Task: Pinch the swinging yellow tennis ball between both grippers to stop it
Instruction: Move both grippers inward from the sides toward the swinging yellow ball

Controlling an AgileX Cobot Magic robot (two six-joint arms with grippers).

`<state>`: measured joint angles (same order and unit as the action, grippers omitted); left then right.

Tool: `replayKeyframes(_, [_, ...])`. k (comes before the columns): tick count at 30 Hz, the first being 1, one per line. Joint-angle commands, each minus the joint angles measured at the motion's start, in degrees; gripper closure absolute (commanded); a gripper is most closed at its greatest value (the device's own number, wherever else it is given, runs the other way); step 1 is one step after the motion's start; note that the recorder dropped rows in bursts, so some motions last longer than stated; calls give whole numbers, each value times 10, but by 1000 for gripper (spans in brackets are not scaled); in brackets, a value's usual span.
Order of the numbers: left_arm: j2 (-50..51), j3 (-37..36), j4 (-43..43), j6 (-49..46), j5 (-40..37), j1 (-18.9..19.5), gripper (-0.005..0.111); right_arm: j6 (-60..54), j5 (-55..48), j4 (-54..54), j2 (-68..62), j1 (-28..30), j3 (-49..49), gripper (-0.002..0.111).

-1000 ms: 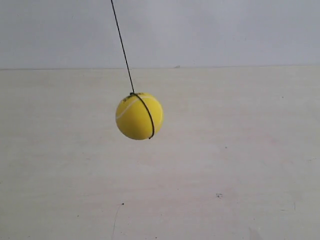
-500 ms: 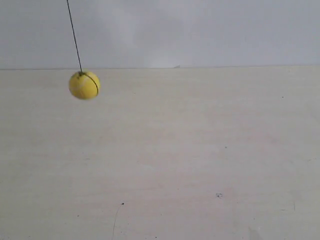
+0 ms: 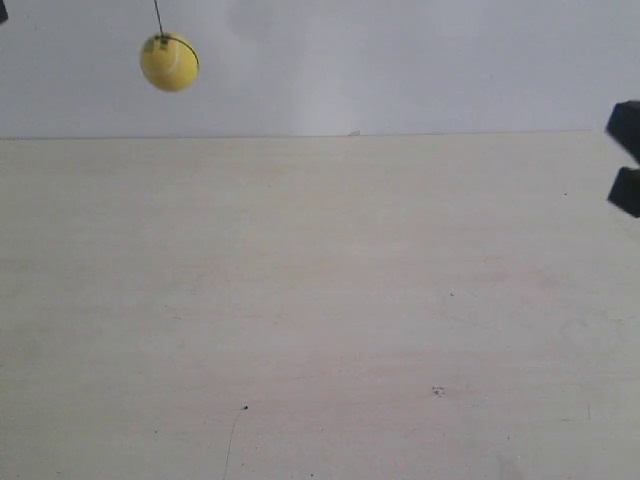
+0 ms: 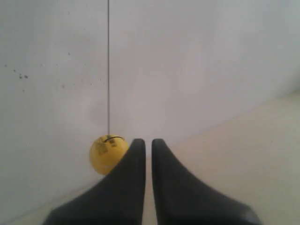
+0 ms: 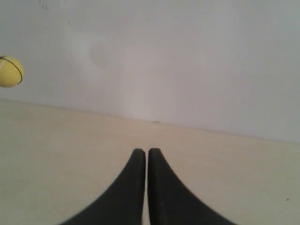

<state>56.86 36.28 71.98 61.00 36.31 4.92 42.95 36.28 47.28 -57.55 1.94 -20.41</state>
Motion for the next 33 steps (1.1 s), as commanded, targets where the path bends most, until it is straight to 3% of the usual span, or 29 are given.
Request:
replayKeyframes(1, [46,5,44,7,30,-2,102,-59,105,8,-131,2,-5,108])
replayKeyframes(6, [120,5,51,-18,91,-2,102,-75,160,35,-252,2,-35,108])
replayKeyframes(12, [235,17,90,-50,247,-2,102,3,289,196,-359,2,-105,108])
replayKeyframes(17, [321,59,133,-47,332,-4,102,16,337,225,-398,0,-137,108])
replayKeyframes(23, [373,96,145,-43,330,-28,102,9,336,226,-402,-59,-164,108])
replayKeyframes(28, [384,108,162,-45,311,-47,102,7,266,225,-403,-126,-210,108])
replayKeyframes(33, [385,108,164,-52,294,-55,102,6,241,225,-403,-153,-239,108])
